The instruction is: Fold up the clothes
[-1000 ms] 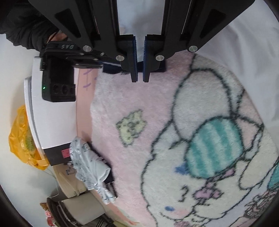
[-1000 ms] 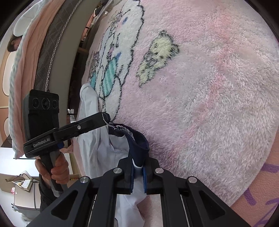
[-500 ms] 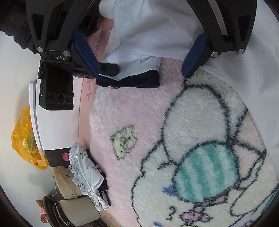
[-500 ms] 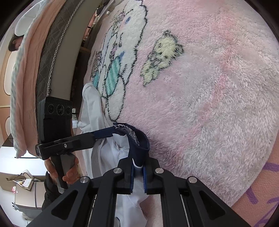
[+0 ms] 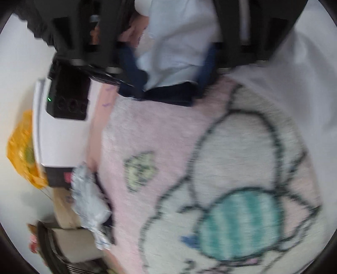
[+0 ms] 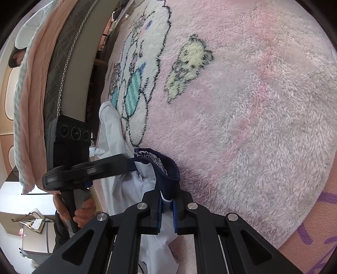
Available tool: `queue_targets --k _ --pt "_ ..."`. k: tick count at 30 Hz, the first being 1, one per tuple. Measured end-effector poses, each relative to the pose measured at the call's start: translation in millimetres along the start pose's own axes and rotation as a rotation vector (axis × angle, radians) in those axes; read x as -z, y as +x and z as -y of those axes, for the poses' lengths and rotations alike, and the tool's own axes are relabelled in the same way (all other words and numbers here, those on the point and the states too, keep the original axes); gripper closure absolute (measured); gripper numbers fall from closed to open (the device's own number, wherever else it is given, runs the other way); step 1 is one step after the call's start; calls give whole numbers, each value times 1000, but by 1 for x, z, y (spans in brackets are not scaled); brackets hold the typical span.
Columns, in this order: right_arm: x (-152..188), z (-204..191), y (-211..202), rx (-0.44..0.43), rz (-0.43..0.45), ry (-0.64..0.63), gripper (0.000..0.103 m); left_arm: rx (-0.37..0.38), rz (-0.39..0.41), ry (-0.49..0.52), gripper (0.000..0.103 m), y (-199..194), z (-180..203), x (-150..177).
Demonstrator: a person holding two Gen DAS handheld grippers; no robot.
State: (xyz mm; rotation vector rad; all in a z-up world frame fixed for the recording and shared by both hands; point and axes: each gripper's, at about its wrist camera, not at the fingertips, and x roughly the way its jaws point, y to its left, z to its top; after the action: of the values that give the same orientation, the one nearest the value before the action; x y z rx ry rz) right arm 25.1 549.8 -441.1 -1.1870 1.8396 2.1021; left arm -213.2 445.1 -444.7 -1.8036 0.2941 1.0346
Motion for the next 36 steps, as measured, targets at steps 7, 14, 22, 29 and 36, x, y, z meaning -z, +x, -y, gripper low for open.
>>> queue_targets --k 7,14,22,29,36 --pt "-1 3 4 3 -11 15 97 -17 47 51 98 0 2 7" --pt "-1 -3 5 18 8 -6 97 -33 37 132 99 4 28 4" --pt "-2 -10 6 33 25 -25 97 -13 50 142 100 -3 36 -13" --pt "-1 -19 7 86 35 -67 97 8 67 154 100 -7 45 -22" --pt "8 -40 -2 198 44 -182 98 -17 92 180 100 -9 49 -27"
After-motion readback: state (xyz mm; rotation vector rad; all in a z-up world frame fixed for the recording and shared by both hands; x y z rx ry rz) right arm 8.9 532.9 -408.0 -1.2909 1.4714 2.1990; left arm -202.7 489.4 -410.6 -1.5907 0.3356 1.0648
